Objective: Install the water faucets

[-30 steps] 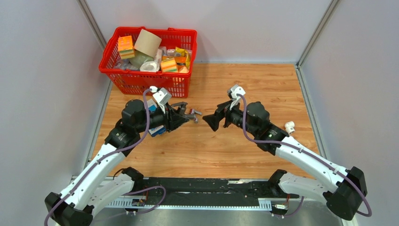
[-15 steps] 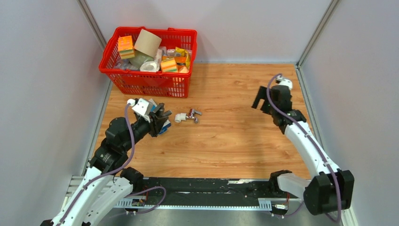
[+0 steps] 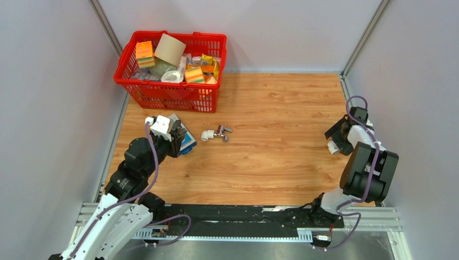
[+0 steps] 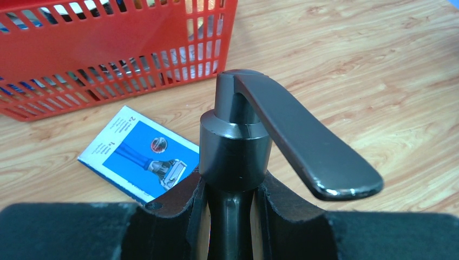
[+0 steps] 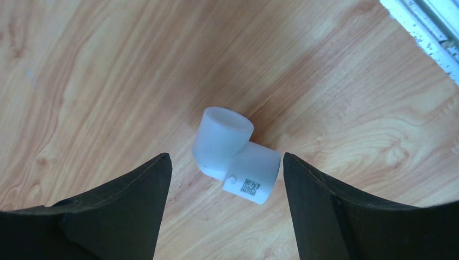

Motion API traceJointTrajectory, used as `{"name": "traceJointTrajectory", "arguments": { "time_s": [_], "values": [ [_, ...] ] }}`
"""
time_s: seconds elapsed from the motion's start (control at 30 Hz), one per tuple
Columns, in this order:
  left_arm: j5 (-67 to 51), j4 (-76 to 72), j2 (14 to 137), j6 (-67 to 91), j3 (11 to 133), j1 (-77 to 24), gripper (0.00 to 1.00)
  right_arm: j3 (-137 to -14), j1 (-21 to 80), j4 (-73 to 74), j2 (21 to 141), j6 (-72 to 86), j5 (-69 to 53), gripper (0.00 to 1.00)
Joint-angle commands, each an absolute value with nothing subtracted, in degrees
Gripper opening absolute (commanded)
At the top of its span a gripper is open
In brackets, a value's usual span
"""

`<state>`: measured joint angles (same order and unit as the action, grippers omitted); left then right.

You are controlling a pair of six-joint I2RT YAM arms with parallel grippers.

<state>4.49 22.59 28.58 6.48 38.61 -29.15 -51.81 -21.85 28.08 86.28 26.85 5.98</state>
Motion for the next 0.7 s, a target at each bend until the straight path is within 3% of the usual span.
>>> {"name": "traceJointTrajectory", "arguments": {
  "time_s": [0.0, 0.43, 0.6, 0.67],
  "values": [
    [6.4, 20.8, 27.8, 5.2, 39.0, -28.9, 0.00, -55.6, -22.9, 27.7, 89.4, 25.6, 3.1, 0.79],
    [5.2, 20.6, 27.6, 5.1, 38.9, -29.0, 0.00, -54.9, -20.9, 29.2, 93.3, 22.7, -7.3, 0.67],
    [4.9, 20.5, 27.8, 5.2, 38.9, -29.0, 0.00, -51.9, -17.0, 29.3, 91.9, 24.3, -10.3, 0.69],
    [4.6, 20.4, 27.9, 5.2, 38.8, -28.9, 0.00, -50.4, -15.0, 29.4, 91.0, 25.0, -11.4, 0.74]
  ]
}}
